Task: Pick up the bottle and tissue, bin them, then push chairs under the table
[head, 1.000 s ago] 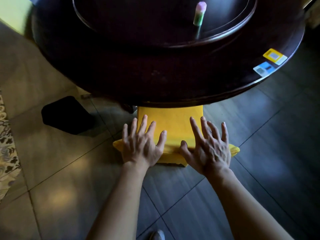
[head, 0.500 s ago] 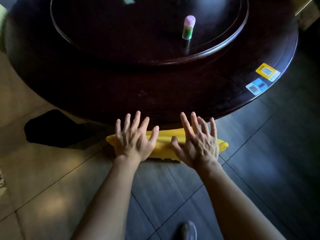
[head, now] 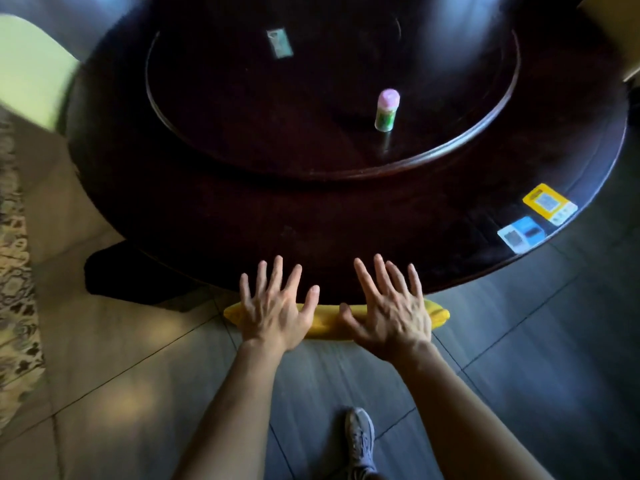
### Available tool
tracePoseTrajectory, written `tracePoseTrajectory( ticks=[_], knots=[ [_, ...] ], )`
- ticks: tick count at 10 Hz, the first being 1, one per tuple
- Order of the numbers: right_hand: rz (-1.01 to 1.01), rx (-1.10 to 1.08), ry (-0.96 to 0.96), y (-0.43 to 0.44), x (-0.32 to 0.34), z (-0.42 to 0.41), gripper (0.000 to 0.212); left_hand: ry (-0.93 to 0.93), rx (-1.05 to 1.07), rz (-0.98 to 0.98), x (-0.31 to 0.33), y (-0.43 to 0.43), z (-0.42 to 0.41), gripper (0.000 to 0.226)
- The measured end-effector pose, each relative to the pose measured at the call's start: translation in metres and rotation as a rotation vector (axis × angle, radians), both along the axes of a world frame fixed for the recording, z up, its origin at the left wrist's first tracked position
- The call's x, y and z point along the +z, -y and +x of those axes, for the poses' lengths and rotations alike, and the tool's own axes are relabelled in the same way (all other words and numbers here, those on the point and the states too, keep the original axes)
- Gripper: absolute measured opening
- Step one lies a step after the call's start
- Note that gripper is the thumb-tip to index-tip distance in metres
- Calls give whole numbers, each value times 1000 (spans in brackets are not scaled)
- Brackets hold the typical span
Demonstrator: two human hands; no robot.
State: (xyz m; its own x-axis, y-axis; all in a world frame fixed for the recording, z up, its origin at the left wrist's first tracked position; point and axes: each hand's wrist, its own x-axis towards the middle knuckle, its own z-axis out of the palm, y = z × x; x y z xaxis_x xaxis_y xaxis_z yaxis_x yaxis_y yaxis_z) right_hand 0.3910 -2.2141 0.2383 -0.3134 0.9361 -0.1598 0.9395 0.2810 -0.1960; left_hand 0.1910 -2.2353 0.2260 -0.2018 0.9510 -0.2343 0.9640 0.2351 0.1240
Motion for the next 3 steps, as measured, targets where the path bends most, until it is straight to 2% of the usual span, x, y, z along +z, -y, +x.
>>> tracePoseTrajectory(
  ticks=[1, 3],
  knots=[
    [-70, 47, 38, -13, 8, 0, 90, 0, -22, 5, 16, -12, 0, 67],
    [156, -7, -29, -96, 68, -11, 87, -64, -17, 198, 74, -64, -26, 70]
  ],
)
